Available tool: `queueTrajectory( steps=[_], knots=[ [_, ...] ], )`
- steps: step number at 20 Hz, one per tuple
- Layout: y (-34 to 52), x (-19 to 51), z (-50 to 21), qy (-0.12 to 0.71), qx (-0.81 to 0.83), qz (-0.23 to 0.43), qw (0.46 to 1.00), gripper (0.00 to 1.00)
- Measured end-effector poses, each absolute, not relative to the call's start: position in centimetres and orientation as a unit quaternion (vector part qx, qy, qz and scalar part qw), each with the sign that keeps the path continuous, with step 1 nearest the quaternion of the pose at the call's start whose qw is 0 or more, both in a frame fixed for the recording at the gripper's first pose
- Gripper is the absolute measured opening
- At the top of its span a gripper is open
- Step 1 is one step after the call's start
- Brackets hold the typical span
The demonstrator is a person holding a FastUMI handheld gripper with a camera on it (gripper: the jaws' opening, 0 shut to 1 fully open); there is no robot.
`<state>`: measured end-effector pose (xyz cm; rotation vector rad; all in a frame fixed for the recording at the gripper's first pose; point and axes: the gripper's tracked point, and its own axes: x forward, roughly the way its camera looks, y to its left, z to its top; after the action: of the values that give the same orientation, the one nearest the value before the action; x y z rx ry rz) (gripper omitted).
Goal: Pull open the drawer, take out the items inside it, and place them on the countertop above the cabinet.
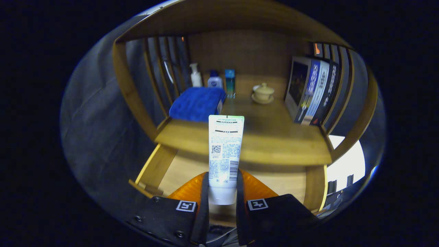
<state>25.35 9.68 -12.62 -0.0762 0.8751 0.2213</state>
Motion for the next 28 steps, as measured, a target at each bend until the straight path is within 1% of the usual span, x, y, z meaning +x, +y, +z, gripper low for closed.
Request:
queueTrajectory(
  steps=[3, 6, 13, 16, 20, 24, 27, 28],
  knots=[
    [9.4, 30.5, -12.1, 0.406, -0.021, 0.075, 0.911, 0.41],
    [8.4, 34.2, -13.7, 0.408, -0.031, 0.048, 0.911, 0.41],
    [8.3, 36.1, -19.3, 0.445, -0.058, 0.022, 0.894, 0.41],
    [7.9, 36.4, -21.2, 0.455, -0.049, 0.005, 0.889, 0.43],
    [7.3, 36.8, -23.3, 0.465, -0.018, -0.011, 0.885, 0.47],
    [7.1, 37.0, -23.3, 0.461, -0.017, -0.009, 0.887, 0.5],
    [6.8, 36.9, -23.4, 0.457, -0.031, -0.012, 0.889, 0.54],
    [6.3, 37.0, -23.3, 0.455, -0.035, -0.017, 0.889, 0.64]
  ],
)
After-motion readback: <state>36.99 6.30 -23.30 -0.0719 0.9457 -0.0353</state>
